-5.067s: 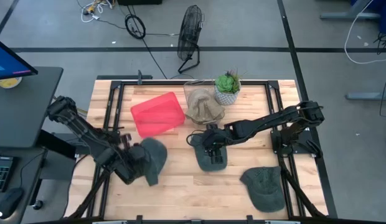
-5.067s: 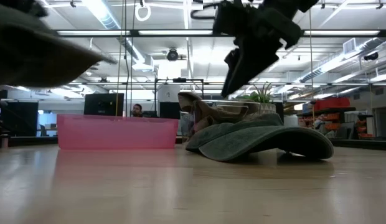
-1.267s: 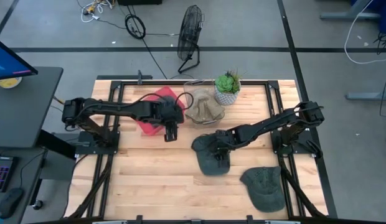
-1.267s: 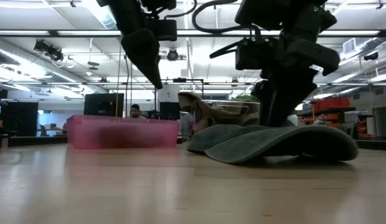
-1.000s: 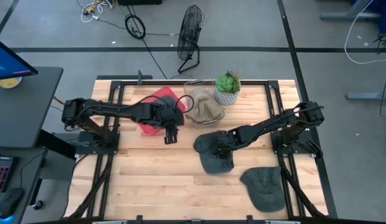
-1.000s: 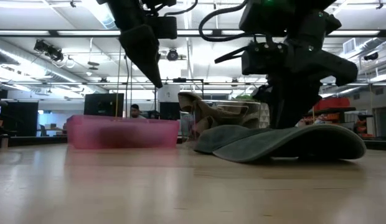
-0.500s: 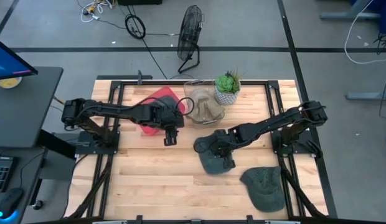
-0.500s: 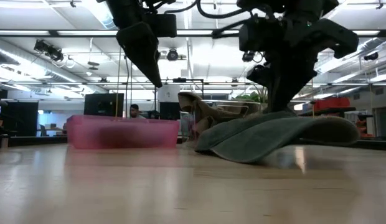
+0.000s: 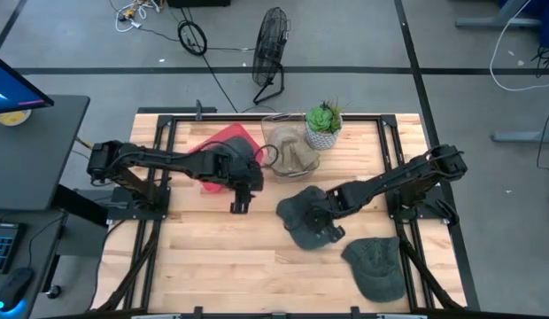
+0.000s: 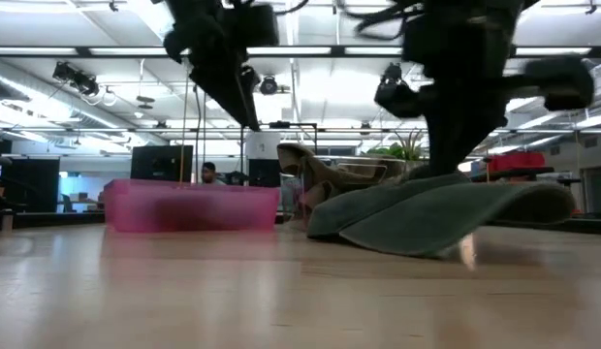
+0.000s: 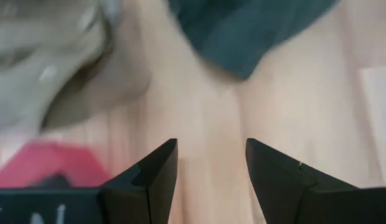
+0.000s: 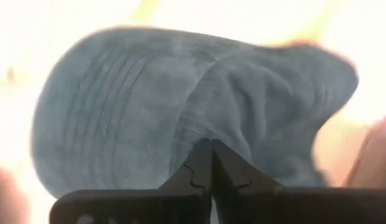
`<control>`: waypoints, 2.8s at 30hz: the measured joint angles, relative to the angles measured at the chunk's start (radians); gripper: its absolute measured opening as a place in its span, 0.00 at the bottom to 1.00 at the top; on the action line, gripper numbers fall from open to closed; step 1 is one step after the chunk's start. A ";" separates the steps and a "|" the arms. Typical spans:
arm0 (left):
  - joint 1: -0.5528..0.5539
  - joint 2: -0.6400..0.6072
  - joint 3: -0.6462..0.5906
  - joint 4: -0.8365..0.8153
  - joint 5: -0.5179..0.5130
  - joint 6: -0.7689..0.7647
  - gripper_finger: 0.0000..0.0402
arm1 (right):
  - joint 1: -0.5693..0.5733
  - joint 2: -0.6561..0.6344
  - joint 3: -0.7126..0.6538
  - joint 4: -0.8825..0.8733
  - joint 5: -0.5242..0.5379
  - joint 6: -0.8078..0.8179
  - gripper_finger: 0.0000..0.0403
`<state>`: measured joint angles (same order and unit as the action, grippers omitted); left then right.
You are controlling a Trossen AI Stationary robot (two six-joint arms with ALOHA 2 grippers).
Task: Pick & Place hat
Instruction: Put the top black cap into the pink bin
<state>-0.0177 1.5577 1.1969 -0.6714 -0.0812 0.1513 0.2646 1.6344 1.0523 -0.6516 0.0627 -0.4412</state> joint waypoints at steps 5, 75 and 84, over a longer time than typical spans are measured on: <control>-0.051 0.000 0.000 0.128 0.000 0.029 0.48 | 0.071 0.000 0.000 0.011 0.192 -0.476 0.00; -0.104 0.213 0.000 0.329 -0.322 0.046 0.02 | 0.119 0.000 0.001 0.402 0.405 -0.143 0.21; -0.167 0.053 0.123 -0.137 -0.496 -0.385 0.03 | 0.130 0.000 0.001 0.378 0.401 0.175 0.36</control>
<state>-0.1844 1.6107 1.3202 -0.8084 -0.5773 -0.2336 0.3945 1.6344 1.0531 -0.2734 0.4636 -0.2666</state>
